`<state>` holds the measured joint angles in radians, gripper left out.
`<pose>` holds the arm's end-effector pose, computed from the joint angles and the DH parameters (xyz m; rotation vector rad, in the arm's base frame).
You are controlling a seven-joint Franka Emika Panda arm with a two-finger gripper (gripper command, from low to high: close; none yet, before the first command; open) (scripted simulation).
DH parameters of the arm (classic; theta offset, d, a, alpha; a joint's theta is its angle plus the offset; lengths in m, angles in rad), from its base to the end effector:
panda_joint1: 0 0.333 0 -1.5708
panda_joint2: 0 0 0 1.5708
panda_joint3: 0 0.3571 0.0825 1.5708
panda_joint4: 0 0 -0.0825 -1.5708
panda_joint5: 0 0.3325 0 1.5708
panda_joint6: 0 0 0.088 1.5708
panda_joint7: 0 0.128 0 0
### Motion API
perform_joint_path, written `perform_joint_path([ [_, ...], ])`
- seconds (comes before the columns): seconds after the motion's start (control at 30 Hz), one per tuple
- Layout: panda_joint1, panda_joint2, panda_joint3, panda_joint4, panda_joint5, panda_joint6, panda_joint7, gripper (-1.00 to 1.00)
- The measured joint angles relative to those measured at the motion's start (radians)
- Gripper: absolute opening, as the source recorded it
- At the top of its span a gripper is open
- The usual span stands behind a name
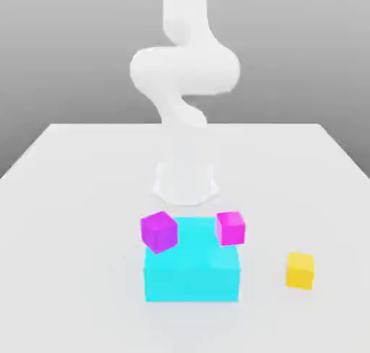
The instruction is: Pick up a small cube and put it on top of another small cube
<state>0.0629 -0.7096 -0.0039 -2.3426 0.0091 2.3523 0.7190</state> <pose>0.3169 0.0184 0.6810 -2.5586 0.8821 -0.9355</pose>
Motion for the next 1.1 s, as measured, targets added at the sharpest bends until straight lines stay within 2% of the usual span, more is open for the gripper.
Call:
perform_joint_path([
  [0.27, 0.188, 0.298, 0.012, -0.140, 0.038, 0.173, -0.270, 0.00],
  [0.53, 0.323, 0.587, 0.076, -0.276, 0.049, 0.342, -0.516, 0.00],
  [0.73, 0.413, 0.805, 0.112, -0.369, -0.039, 0.473, -0.619, 0.00],
  [0.93, 0.463, 1.023, 0.053, -0.341, -0.110, 0.644, -0.584, 0.00],
  [0.97, 0.468, 1.041, 0.047, -0.337, -0.115, 0.658, -0.580, -1.00],
  [1.1, 0.468, 1.041, 0.047, -0.337, -0.116, 0.657, -0.579, -1.00],
])
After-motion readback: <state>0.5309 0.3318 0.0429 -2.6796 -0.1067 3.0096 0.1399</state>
